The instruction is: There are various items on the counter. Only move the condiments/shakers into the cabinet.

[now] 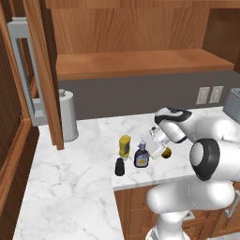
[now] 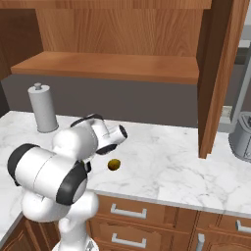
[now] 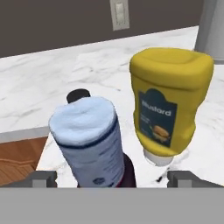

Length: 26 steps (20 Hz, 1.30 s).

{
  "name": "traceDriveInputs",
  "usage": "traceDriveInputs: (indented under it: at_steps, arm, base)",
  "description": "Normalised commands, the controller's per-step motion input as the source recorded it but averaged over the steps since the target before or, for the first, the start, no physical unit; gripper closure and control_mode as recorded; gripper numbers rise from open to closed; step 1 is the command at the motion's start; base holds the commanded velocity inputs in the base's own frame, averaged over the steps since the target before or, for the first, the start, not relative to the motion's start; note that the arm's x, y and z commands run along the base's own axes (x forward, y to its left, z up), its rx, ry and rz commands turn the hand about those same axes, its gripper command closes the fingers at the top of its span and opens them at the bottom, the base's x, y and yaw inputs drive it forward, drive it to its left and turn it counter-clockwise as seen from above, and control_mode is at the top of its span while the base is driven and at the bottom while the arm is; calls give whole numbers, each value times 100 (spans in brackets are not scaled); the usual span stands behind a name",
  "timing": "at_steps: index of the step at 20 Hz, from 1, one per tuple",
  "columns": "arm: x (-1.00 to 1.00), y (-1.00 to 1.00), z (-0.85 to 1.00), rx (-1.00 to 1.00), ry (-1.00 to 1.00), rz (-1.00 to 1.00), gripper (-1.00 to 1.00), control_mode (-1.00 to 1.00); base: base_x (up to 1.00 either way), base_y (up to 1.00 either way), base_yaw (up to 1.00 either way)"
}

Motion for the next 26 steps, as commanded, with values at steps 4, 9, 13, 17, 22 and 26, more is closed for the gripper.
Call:
traceDriveInputs:
  at_steps: [4,9,13,17,22,26]
  arm:
    - [1,0,0,0,0,0,100,-100]
    - [-52,0,80,4,-8,-5,100,-100]
    - [-74,0,100,6,-5,-16,100,-100]
    - [-62,0,100,6,0,-23,100,-100]
    - [-33,-1,100,2,0,-30,100,-100]
    - [-21,-13,100,-2,0,-17,100,-100]
  base:
    - [0,0,0]
    - [0,0,0]
    - [0,0,0]
    - [0,0,0]
    - [0,0,0]
    - [0,0,0]
